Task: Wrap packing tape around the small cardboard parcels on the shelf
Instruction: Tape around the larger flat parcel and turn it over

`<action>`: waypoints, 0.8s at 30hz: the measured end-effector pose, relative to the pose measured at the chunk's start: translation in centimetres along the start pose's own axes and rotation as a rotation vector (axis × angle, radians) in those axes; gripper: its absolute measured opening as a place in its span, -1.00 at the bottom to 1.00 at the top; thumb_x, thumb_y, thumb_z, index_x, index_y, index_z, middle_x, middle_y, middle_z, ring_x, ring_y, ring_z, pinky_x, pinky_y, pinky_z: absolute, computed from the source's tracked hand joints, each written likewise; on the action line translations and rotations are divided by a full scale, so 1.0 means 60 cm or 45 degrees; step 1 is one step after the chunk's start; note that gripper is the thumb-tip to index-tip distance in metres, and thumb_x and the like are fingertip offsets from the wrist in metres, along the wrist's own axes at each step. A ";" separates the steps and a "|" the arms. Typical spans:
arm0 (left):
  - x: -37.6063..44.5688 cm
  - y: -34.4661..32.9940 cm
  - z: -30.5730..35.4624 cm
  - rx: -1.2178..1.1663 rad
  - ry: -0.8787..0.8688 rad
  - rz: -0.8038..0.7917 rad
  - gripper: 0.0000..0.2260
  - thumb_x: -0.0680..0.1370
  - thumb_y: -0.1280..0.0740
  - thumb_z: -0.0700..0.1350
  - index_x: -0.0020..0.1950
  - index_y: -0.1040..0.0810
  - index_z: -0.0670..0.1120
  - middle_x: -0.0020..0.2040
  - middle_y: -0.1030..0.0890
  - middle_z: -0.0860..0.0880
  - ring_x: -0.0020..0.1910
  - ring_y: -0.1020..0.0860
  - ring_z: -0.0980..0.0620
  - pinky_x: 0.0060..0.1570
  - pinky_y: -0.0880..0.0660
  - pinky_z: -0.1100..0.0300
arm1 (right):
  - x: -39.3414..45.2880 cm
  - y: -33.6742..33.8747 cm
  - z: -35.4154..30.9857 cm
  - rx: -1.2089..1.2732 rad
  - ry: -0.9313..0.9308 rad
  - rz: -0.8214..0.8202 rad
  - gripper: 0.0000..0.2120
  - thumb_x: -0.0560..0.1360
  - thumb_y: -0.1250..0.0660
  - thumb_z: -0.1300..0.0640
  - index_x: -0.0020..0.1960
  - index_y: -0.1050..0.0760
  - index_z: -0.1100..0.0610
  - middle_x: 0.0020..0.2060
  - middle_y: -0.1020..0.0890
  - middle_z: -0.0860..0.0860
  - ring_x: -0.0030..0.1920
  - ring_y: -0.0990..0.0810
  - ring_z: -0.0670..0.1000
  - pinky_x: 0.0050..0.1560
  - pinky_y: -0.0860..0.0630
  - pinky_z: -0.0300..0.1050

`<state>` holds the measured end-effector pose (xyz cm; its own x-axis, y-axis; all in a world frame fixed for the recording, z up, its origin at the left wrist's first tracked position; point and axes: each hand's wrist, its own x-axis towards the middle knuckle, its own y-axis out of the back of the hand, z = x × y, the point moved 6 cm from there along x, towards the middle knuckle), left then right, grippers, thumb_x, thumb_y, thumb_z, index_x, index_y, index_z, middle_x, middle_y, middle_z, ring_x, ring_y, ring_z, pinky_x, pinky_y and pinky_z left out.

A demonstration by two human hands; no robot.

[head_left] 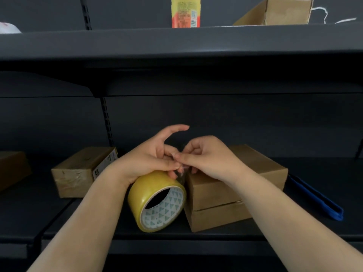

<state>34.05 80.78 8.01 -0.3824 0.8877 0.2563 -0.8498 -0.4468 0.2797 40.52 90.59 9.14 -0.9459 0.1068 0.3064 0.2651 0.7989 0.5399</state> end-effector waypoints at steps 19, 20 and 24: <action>-0.068 0.067 -0.066 -0.196 0.043 0.320 0.01 0.09 -0.65 -0.14 0.42 -0.20 0.14 0.02 -0.64 -0.10 -0.10 -0.60 -0.03 -0.02 -0.57 0.14 | 0.026 -0.065 -0.097 -0.811 0.444 0.187 -0.83 0.53 -0.25 -0.05 -0.18 -0.51 -0.01 -0.17 -0.53 -0.10 -0.13 -0.48 -0.04 -0.22 -0.37 -0.12; -0.069 0.066 -0.069 -0.168 0.052 0.316 -0.02 0.10 -0.64 -0.16 0.41 -0.23 0.12 0.05 -0.63 -0.07 -0.04 -0.59 -0.07 0.00 -0.56 0.14 | 0.027 -0.068 -0.097 -0.825 0.455 0.186 -0.82 0.53 -0.25 -0.06 -0.16 -0.52 0.00 -0.14 -0.55 -0.09 -0.11 -0.50 -0.03 -0.20 -0.41 -0.10; -0.075 0.067 -0.075 -0.098 0.038 0.337 -0.28 0.20 -0.52 -0.23 0.31 -0.36 -0.01 0.09 -0.61 -0.03 0.10 -0.56 -0.06 0.04 -0.54 0.19 | 0.034 -0.071 -0.096 -0.810 0.414 0.135 -0.82 0.51 -0.28 -0.06 -0.20 -0.50 0.01 -0.28 -0.48 -0.14 -0.12 -0.50 -0.04 -0.18 -0.41 -0.12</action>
<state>30.73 75.50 3.79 -0.6047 0.7444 0.2832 -0.7433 -0.6552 0.1349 38.53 83.97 12.00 -0.8317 -0.0958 0.5469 0.5038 0.2840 0.8158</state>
